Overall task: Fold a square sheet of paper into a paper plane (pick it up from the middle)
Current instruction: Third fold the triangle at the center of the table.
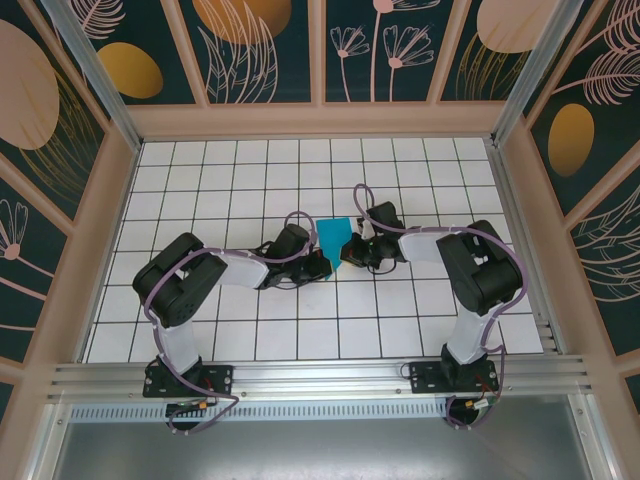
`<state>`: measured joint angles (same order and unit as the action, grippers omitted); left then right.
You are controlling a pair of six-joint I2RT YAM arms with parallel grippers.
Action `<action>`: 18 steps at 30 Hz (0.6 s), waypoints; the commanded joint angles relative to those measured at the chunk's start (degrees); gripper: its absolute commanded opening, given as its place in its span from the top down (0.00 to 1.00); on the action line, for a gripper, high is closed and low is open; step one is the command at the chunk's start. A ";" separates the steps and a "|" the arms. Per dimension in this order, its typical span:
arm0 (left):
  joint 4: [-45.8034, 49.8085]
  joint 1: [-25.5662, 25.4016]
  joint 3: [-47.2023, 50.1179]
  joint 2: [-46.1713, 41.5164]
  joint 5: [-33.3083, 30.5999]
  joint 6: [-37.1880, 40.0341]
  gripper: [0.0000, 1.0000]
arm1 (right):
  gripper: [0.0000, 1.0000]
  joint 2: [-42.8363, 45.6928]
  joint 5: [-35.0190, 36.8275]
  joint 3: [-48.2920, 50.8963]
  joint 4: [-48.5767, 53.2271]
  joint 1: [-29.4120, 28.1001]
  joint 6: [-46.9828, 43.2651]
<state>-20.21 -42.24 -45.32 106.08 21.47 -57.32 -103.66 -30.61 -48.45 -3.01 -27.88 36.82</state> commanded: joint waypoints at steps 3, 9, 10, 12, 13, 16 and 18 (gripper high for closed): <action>8.06 -0.81 0.69 0.36 0.37 2.57 0.95 | 0.97 -1.43 4.10 -0.07 5.03 -0.77 0.18; 14.99 -1.77 -0.30 -0.17 -1.22 6.97 0.94 | 0.97 -2.33 5.96 -0.64 7.07 -0.86 0.07; 15.96 -2.11 -0.54 -0.41 -1.70 7.57 0.94 | 0.97 -2.44 6.23 -0.77 7.45 -0.86 0.01; 17.31 -2.82 -0.73 -0.78 -2.63 8.09 0.94 | 0.97 -2.64 6.44 -0.86 7.62 -0.89 0.05; 17.68 -3.16 -0.65 -0.87 -2.83 8.27 0.94 | 0.97 -2.77 6.58 -0.92 7.68 -0.87 0.10; 18.30 -3.90 0.45 -1.46 -3.54 8.16 0.94 | 0.97 -3.01 6.77 -0.97 7.85 -0.89 0.20; 17.69 -3.99 1.81 -2.06 -3.46 7.59 0.94 | 0.97 -3.08 6.84 -0.95 7.91 -0.86 0.27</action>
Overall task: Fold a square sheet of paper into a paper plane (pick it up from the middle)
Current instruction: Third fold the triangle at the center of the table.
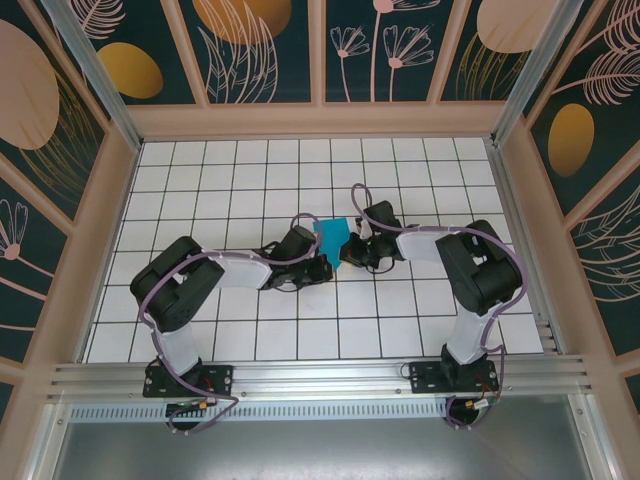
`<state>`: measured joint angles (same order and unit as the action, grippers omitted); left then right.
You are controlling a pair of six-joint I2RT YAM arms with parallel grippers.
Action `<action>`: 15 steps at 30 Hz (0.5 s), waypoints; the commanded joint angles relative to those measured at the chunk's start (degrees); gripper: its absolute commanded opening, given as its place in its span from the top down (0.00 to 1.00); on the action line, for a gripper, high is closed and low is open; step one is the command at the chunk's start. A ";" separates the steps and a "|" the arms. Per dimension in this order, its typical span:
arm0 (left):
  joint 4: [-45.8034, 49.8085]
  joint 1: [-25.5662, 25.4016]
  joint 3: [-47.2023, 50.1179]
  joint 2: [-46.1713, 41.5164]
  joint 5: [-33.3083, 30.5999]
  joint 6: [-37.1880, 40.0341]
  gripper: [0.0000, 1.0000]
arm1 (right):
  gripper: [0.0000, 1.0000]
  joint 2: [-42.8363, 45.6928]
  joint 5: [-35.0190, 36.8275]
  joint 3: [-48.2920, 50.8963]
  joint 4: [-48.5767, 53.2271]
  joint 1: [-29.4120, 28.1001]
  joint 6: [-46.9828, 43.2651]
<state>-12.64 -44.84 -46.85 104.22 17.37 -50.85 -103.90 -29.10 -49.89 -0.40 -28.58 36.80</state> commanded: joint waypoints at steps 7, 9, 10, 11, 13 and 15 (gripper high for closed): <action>10.07 -1.38 5.56 -2.96 0.67 1.17 0.94 | 0.97 -3.10 5.20 0.49 5.32 -0.16 0.37; 10.45 -1.37 4.75 -3.78 0.06 1.68 0.94 | 0.98 -3.09 5.11 0.60 5.24 -0.18 0.36; 10.37 -1.38 4.14 -4.29 -0.26 1.76 0.94 | 0.98 -3.06 4.99 0.58 5.11 -0.21 0.38; 10.50 -1.39 3.38 -5.12 -1.50 1.59 0.95 | 0.97 -3.00 4.89 0.64 4.98 -0.16 0.38; 9.94 -1.31 2.87 -8.75 -6.19 -0.22 0.98 | 0.97 -2.86 4.60 0.63 4.88 -0.23 0.21; 7.46 -1.36 3.33 -12.15 -9.17 -1.52 0.98 | 0.97 -2.57 4.67 0.66 4.92 -0.34 -0.13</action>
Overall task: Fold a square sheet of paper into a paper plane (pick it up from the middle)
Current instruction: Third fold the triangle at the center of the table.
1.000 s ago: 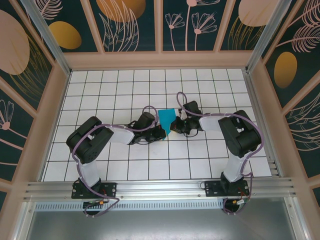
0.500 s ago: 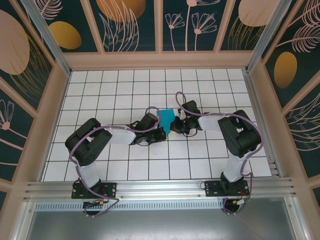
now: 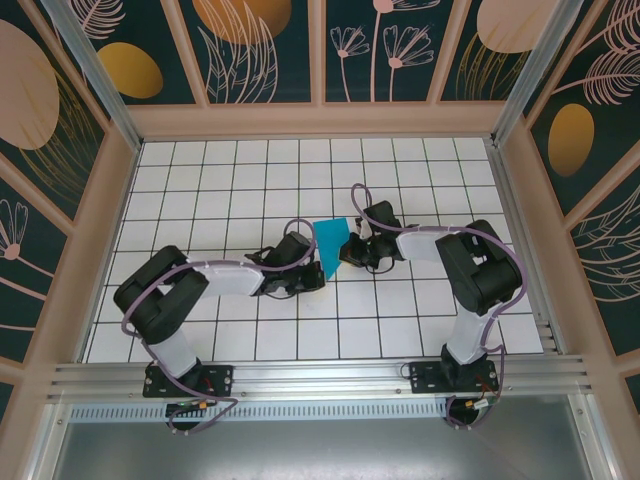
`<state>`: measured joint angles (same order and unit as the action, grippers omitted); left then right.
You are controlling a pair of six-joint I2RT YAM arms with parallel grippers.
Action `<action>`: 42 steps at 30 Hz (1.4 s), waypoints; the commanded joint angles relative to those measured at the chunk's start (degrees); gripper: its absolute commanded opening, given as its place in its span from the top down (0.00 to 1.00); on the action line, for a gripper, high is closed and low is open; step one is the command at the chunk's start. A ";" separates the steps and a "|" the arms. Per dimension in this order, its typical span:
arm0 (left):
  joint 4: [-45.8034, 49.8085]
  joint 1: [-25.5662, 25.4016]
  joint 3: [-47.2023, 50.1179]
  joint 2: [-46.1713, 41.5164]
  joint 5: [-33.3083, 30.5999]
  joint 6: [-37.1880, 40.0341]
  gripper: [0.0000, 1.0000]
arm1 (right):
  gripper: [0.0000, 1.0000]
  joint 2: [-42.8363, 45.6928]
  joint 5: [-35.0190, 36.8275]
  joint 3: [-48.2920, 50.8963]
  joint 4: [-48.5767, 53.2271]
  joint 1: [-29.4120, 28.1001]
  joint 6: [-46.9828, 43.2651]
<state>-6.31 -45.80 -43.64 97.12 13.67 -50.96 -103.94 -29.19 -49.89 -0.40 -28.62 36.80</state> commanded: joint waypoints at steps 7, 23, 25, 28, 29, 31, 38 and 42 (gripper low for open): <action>-3.51 -0.35 -3.19 -0.98 -3.03 -2.18 0.98 | 0.97 -2.78 3.81 0.58 3.96 -0.42 0.10; -1.72 -0.43 -4.61 7.38 -3.12 -1.43 1.00 | 0.97 2.69 -4.01 2.05 -3.18 -0.38 -3.94; -0.94 -0.34 -4.46 7.51 -3.28 -1.20 1.00 | 0.97 4.23 -6.21 3.57 -5.50 -0.57 -4.10; -0.64 -0.35 -4.40 7.94 -3.13 -1.26 1.00 | 0.97 4.71 -7.64 4.20 -6.04 -1.38 -4.45; -0.61 -0.43 -4.35 8.12 -3.03 -1.25 1.00 | 0.97 4.33 -7.49 3.96 -5.49 -1.69 -4.54; -0.47 -0.42 -4.44 8.32 -2.87 -1.32 1.00 | 0.97 3.43 -6.77 3.56 -4.85 -2.13 -4.55; 1.16 -0.41 -4.01 8.07 -3.57 -1.66 1.00 | 0.97 -0.34 -3.15 0.48 -1.09 -2.05 -4.41; 2.62 -0.42 -3.49 8.22 -3.89 -2.35 1.00 | 0.98 -1.74 -1.59 -0.95 0.36 -1.34 -4.84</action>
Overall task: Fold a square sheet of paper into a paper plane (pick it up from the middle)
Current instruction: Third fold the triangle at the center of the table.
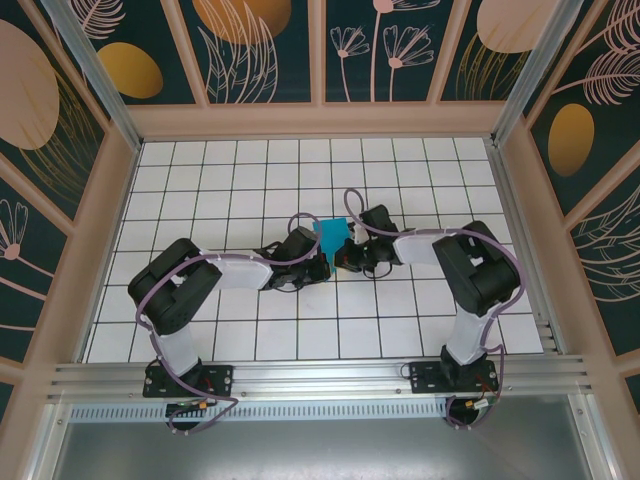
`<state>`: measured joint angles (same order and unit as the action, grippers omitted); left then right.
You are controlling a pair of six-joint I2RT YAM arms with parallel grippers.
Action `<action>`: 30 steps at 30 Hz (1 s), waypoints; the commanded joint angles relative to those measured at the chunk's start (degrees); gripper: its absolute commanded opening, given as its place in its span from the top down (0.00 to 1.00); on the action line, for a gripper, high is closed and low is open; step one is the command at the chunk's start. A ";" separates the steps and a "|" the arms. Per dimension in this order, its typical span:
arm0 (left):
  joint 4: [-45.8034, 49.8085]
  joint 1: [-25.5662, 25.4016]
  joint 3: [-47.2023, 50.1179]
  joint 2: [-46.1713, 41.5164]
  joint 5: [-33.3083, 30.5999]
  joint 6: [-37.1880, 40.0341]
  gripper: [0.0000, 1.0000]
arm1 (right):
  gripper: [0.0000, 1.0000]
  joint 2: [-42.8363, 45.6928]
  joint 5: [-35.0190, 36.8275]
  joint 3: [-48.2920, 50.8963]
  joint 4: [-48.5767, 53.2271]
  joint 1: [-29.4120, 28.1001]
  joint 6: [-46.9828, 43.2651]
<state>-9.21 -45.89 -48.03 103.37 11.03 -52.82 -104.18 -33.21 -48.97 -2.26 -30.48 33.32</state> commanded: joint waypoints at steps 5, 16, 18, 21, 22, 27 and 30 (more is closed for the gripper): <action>8.10 -0.32 1.83 2.05 -1.78 -0.20 1.00 | 0.98 -2.69 3.87 -3.19 4.39 3.50 -3.12; 10.44 -0.31 3.29 2.97 -1.36 1.73 1.00 | 0.98 -5.76 3.99 -5.66 4.74 11.49 -6.50; 10.52 -0.26 3.21 2.93 -1.23 1.87 1.00 | 0.98 -6.59 2.47 -6.75 4.09 12.91 -6.90; 10.55 -0.36 2.60 2.89 -1.05 2.02 1.00 | 0.98 -6.79 1.44 -8.90 4.34 14.15 -7.25; 10.41 -0.32 2.38 2.78 -0.96 2.17 1.00 | 0.97 -6.29 1.32 -9.69 4.86 14.29 -7.47; 10.62 -0.34 -1.11 1.60 -1.01 3.68 1.00 | 0.97 -1.53 0.17 -9.49 5.05 13.51 -7.22; 10.16 -0.31 -3.80 -0.05 -1.05 4.68 1.00 | 0.97 1.20 0.85 -7.32 5.15 11.84 -6.80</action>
<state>-5.04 -45.89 -50.19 103.42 10.96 -50.52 -106.91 -33.21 -57.67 1.96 -16.95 27.29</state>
